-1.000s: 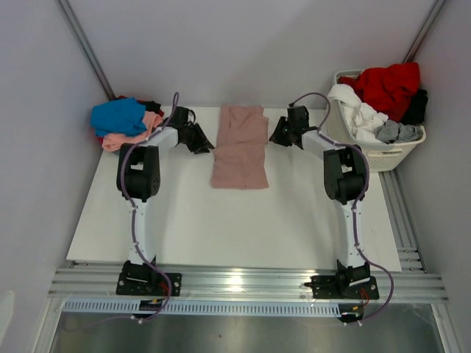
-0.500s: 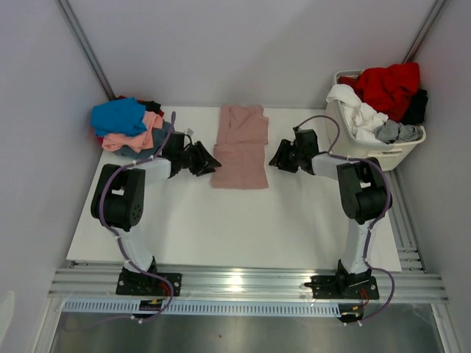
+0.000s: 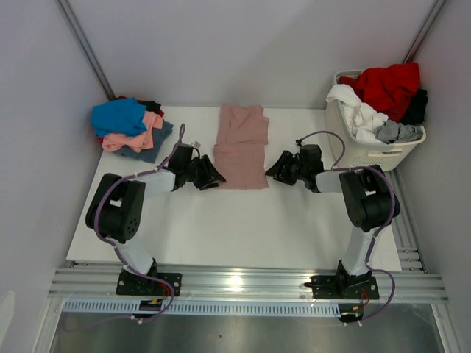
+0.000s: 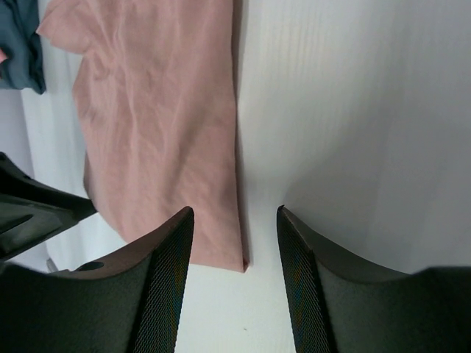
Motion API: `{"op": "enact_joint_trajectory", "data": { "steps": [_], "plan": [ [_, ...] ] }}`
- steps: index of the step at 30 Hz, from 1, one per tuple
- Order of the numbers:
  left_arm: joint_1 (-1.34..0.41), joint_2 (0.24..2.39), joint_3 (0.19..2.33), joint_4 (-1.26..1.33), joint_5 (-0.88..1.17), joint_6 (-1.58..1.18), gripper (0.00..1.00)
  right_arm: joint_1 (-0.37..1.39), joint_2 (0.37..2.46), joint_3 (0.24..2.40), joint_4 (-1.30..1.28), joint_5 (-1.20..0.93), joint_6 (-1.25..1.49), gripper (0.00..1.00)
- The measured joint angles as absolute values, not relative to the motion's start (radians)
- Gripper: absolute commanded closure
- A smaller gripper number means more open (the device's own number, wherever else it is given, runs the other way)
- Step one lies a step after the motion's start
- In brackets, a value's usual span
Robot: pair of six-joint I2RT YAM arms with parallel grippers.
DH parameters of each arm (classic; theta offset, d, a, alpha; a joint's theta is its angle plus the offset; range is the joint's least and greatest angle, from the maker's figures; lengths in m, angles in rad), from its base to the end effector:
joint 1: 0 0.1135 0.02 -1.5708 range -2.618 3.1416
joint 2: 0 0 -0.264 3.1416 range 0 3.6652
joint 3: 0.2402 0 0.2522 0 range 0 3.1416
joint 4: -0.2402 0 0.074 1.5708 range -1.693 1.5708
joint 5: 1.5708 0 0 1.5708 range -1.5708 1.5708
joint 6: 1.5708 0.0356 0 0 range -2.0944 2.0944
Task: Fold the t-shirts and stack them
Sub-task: Fold the folded rectangular tshirt in 1/3 of the way
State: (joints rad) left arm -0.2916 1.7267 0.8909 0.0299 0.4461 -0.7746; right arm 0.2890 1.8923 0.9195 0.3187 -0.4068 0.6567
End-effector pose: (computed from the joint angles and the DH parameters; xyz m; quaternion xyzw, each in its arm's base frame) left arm 0.3243 -0.1134 0.1563 -0.1362 0.8983 -0.3617 0.2091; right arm 0.3560 0.1205 0.1304 0.0727 0.8798 0.3586 0.3033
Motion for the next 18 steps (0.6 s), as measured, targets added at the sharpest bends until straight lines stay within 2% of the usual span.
{"op": "enact_joint_trajectory", "data": {
  "steps": [18],
  "plan": [
    [-0.306, 1.574, 0.815, -0.130, 0.199, -0.760, 0.54, 0.348, 1.892, 0.860, 0.417, -0.455, 0.734, 0.48]
  ]
}}
